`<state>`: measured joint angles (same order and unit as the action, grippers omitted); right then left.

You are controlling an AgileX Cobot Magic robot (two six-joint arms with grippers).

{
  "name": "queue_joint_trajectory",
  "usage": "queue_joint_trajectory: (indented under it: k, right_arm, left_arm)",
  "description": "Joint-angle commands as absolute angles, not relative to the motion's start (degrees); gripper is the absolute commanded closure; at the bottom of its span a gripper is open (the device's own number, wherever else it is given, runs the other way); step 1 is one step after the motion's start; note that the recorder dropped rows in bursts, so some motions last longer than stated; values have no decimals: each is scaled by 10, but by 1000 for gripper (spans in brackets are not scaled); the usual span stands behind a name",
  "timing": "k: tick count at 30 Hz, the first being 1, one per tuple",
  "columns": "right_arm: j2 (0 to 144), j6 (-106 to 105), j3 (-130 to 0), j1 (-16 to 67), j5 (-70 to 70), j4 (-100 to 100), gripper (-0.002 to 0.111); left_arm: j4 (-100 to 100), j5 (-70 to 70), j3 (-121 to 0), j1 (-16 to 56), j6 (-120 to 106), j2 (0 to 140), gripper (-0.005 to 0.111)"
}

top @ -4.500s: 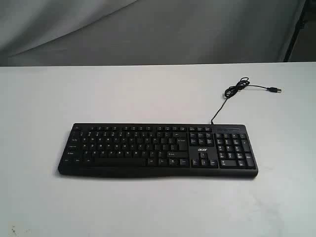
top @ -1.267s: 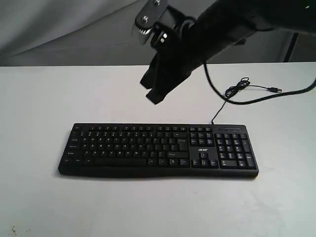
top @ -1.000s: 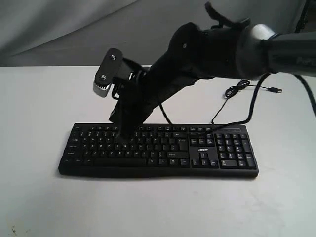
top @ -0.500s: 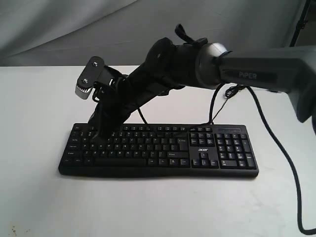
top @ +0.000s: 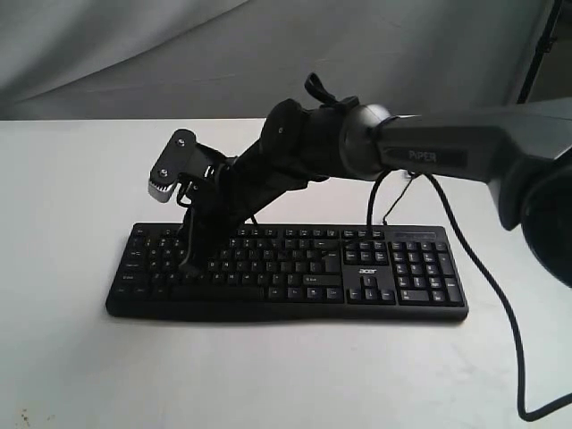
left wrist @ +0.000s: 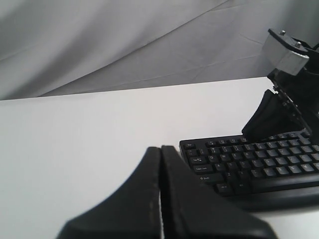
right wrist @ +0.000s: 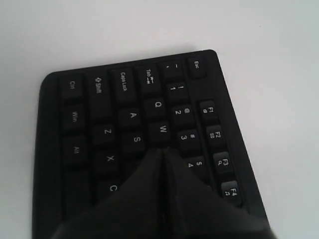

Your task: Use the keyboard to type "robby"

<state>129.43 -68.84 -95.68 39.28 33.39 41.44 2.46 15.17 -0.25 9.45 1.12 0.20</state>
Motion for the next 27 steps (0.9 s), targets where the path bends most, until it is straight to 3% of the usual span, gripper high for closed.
queue_joint_trajectory:
  k: [1,27]
  right_arm:
    - [1296,-685,-960,394,310,403,108]
    - [1332,-579,-1039,392,406,293,108]
  left_arm:
    - [27,149,0,98,13,0,107]
    - [27,149,0,98,13,0,107]
